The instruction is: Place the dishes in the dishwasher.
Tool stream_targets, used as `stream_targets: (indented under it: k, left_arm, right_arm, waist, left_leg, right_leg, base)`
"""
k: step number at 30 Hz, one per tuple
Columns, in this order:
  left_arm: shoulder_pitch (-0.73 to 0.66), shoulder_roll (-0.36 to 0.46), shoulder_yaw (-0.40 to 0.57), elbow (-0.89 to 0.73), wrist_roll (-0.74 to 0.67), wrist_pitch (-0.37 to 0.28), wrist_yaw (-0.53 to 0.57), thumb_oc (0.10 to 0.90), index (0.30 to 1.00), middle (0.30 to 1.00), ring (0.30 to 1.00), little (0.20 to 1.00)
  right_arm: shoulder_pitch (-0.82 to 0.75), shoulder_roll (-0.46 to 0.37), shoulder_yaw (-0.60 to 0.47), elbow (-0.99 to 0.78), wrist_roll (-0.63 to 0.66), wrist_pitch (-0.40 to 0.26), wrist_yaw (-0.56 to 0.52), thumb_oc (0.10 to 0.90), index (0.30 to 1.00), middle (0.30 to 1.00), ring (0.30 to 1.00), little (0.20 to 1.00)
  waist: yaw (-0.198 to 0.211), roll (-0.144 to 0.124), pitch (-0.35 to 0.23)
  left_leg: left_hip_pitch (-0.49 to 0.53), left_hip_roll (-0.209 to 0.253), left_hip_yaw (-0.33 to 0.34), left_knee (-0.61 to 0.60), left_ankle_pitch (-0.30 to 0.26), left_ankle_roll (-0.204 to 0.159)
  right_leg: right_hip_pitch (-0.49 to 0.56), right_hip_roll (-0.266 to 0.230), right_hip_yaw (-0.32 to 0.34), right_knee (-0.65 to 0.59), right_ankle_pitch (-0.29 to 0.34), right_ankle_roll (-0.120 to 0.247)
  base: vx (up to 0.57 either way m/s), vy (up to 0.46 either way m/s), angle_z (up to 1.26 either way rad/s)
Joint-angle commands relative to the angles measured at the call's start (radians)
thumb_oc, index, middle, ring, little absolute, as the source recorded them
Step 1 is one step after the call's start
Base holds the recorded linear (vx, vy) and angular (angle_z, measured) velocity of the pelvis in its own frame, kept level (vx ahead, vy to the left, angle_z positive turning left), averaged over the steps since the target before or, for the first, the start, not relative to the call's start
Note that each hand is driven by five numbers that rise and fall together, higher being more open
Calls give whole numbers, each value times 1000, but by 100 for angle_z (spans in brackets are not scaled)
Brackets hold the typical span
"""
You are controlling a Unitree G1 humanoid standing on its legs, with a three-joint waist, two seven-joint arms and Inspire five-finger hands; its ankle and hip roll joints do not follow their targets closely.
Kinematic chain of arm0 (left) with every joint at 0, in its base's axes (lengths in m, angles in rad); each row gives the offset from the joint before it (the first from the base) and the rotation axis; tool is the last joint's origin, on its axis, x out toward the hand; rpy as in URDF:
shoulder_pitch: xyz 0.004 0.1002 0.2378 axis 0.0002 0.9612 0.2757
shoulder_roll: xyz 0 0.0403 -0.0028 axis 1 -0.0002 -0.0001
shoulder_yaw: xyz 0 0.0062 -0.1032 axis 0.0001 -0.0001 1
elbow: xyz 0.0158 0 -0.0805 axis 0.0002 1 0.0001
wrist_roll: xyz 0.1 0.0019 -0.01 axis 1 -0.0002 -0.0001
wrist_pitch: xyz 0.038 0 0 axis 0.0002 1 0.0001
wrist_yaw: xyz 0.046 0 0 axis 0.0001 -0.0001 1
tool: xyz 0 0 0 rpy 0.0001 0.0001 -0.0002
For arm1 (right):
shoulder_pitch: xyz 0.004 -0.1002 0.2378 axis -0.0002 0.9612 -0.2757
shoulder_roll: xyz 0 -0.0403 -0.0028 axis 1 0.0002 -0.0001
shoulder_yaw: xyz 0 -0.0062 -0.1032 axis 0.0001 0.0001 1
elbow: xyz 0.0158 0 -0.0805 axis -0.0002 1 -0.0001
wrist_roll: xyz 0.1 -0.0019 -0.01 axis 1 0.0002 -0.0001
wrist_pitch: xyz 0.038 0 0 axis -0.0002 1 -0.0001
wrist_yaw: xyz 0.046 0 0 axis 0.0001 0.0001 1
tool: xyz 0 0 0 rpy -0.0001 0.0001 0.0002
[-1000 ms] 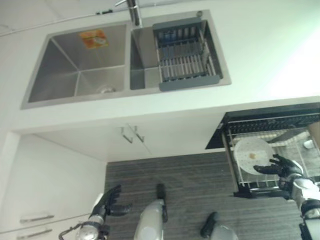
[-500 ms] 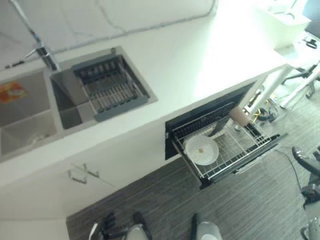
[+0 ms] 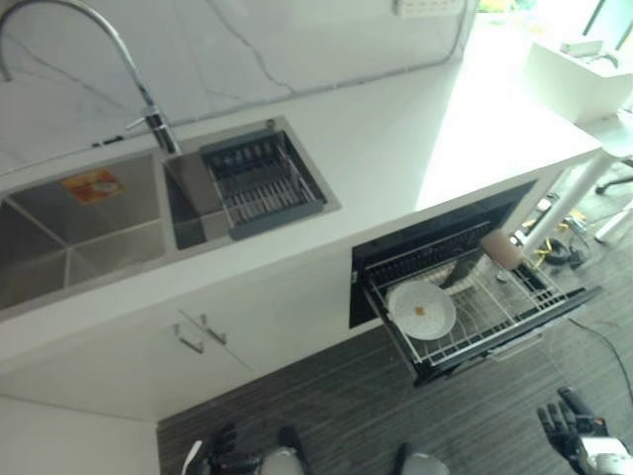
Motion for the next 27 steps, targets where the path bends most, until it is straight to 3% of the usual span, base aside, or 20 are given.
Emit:
stream_targets:
  k: [1, 12, 16, 17, 27]
  left_arm:
    - [-33, 50, 1, -22, 16, -35, 35, 800, 900, 900, 900, 900]
    - [-44, 52, -31, -39, -30, -22, 62, 800, 900, 900, 900, 900]
    - [-37, 66, -32, -84, -47, -5, 66, 800, 900, 900, 900, 900]
    - [-31, 72, -34, -94, -52, -5, 65, 800, 900, 900, 900, 900]
    - [-17, 99, -51, -91, -81, -22, 67, 800, 900, 900, 900, 900]
  right_arm:
    - [-80, -82, -28, -2, 66, 10, 31, 400, 300, 300, 300, 300]
    - [-263, -141, 68, 54, 33, -18, 24, 400, 300, 300, 300, 300]
    - [-321, -181, 91, 51, 28, -32, 30, 400, 300, 300, 300, 300]
    - [-351, -201, 103, 50, 29, -36, 24, 400, 300, 300, 300, 300]
    - [-579, -328, 207, 51, -44, -106, 55, 400, 300, 300, 300, 300]
  waist:
    - [20, -18, 28]
    - [116, 51, 87]
    - [156, 61, 112]
    - [173, 60, 115]
    - [264, 82, 145]
  left_leg:
    - [45, -28, -34, 118, -203, -40]
    - [-18, -93, -113, 118, -190, -26]
    - [-46, -108, -141, 118, -183, -23]
    - [-46, -117, -170, 118, -202, -29]
    - [-106, -145, -227, 118, -192, -28]
  right_leg:
    - [31, 26, -99, -19, -14, 16]
    - [19, -37, -158, -19, 18, 30]
    - [15, -57, -185, -19, 28, 37]
    - [23, -59, -173, -19, 12, 52]
    - [16, -118, -247, -19, 46, 53]
  base:
    - [35, -19, 30]
    - [16, 25, 27]
    - [51, 30, 36]
    - [179, 0, 31]
    - [122, 16, 31]
